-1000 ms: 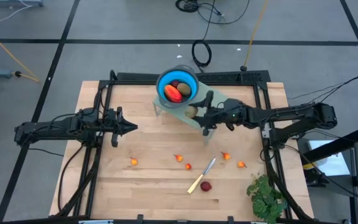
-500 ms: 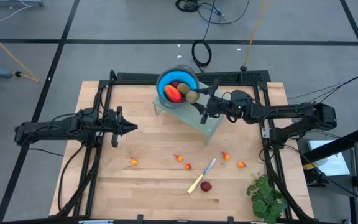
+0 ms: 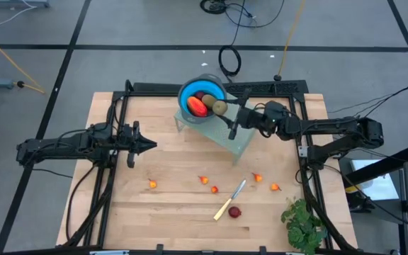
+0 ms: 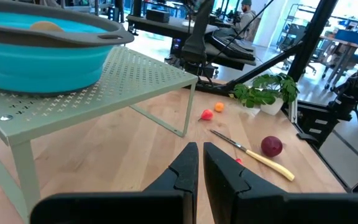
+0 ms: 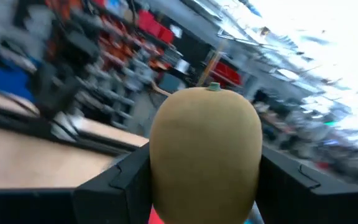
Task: Pick & Place Fruit
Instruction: Put the kiwi into the blue strainer bowl on the shelf
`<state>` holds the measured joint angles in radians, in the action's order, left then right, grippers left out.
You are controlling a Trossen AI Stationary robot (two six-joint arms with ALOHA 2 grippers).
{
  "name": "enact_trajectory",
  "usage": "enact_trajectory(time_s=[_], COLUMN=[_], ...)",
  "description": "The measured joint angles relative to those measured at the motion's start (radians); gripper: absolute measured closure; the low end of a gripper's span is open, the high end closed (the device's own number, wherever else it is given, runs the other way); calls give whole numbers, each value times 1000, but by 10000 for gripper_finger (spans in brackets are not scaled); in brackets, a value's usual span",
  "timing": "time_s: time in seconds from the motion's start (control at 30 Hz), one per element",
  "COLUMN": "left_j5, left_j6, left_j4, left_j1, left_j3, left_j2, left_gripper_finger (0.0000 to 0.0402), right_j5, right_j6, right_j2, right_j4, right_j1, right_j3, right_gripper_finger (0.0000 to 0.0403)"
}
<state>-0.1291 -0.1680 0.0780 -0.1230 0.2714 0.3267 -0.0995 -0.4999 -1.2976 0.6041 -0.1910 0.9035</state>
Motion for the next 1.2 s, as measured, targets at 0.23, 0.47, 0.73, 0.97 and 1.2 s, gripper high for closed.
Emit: enact_trajectory(time_s=[0.23, 0.47, 0.73, 0.97, 1.2], left_j5=[0, 0, 0, 0, 0], left_j6=[0, 4, 8, 8, 8], left_j4=[0, 0, 0, 0, 0], left_j1=[0, 0, 0, 0, 0], left_j3=[0, 0, 0, 0, 0], left_j2=[0, 0, 0, 0, 0], left_gripper_finger=[378, 378, 378, 378, 378], right_j5=[170, 317, 618, 844, 961], right_j6=[346, 669, 902, 1023, 1098], right_j2=[28, 50, 49, 49, 49], right_j4=[13, 52, 143, 277, 373], right_j1=[-39, -105, -171, -203, -203], right_j3=[0, 0, 0, 0, 0], right_gripper_finger=[192, 192, 192, 192, 192])
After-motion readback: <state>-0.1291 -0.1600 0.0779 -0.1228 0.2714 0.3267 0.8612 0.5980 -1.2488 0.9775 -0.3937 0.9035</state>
